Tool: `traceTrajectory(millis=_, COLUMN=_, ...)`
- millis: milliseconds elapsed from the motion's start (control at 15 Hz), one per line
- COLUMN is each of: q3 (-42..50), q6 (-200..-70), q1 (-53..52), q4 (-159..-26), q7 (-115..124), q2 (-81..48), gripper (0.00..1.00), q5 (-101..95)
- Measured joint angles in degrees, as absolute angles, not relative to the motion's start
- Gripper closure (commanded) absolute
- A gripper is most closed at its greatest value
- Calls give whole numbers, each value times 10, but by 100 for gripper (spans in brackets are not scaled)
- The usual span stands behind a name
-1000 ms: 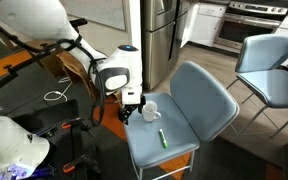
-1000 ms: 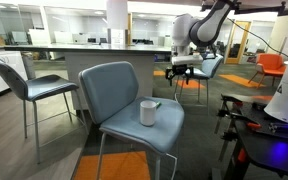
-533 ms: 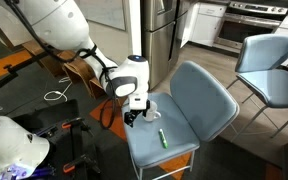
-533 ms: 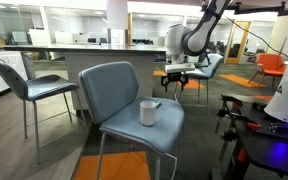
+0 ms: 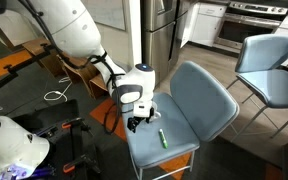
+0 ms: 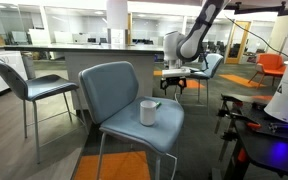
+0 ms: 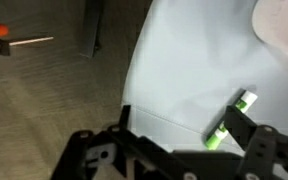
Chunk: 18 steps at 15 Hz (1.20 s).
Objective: Move the green marker backwards
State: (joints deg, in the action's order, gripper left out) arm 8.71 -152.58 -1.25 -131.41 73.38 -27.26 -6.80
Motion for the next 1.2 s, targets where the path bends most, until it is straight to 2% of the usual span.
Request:
traceTrajectory(millis=533, q3=86, q6=-1550, q1=4, q4=-1165, q7=697, q2=-427, gripper=0, q5=98)
traceTrajectory(millis=1067, q3=82, q6=-1552, q1=25, q4=-1054, q7=668, q2=-523, gripper=0, q5=168)
traceTrajectory(millis=1133, q3=82, q6=-1552, q1=26, q4=-1042, q7=667, q2=-533, gripper=7, q5=170)
traceTrajectory(millis=1200, q3=83, q6=-1552, q1=26, q4=-1030, q7=667, q2=-545, gripper=26, q5=172)
